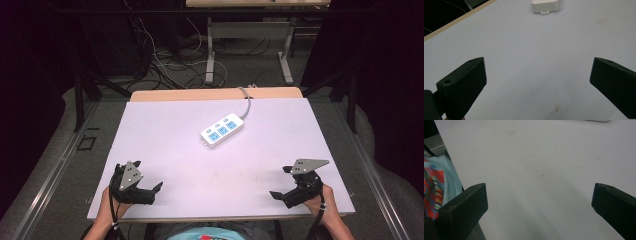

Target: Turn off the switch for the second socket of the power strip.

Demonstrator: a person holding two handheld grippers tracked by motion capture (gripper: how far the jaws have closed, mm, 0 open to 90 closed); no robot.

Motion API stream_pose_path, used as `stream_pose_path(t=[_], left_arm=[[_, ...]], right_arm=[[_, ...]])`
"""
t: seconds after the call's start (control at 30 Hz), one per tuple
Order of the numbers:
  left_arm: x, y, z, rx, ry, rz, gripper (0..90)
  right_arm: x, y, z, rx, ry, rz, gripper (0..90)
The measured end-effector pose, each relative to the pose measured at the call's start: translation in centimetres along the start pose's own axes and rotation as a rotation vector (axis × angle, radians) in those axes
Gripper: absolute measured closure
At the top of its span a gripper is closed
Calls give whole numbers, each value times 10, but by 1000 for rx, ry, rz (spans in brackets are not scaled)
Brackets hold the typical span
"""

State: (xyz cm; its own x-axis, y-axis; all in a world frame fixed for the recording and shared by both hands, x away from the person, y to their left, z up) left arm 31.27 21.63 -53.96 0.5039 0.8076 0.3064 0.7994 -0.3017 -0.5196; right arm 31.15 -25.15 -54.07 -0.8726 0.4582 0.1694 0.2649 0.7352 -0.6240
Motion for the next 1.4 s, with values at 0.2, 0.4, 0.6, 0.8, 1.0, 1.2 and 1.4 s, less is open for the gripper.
stream_pose_path(t=[0.2, 0.4, 0.6, 0.8, 1.0, 1.2, 1.4], left_arm=[[2, 2, 1, 2, -2, 2, 2], [0, 4, 2, 7, 6, 12, 1], [1, 4, 1, 8, 15, 8, 2], [2, 5, 1, 9, 20, 3, 2], [1, 5, 1, 6, 14, 0, 3], [2, 5, 1, 16, 21, 3, 3], [2, 6, 2, 19, 19, 5, 4]], right_arm=[[-1, 2, -1, -5, -19, 7, 0], [-1, 3, -2, -3, -7, 10, 0], [-4, 5, -4, 15, -6, 18, 0], [-8, 6, -6, 11, -3, 18, 0], [-11, 11, -13, 6, -2, 25, 0], [-13, 13, -20, 16, -9, 27, 0], [-16, 19, -24, 22, -17, 28, 0]])
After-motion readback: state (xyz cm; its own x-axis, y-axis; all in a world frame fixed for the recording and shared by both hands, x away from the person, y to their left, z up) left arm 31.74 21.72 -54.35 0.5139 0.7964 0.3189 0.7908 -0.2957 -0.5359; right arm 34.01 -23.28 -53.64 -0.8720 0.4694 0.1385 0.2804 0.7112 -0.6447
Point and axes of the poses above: each handheld gripper's, and its own axes: y roughly forward along the jaws, z roughly out of its underside, x roughly to its left, the point moved 4 cm from there along y, roughly forward along the jaws, and after that the axes turned 11 degrees about -z, right-handed, at the moved point
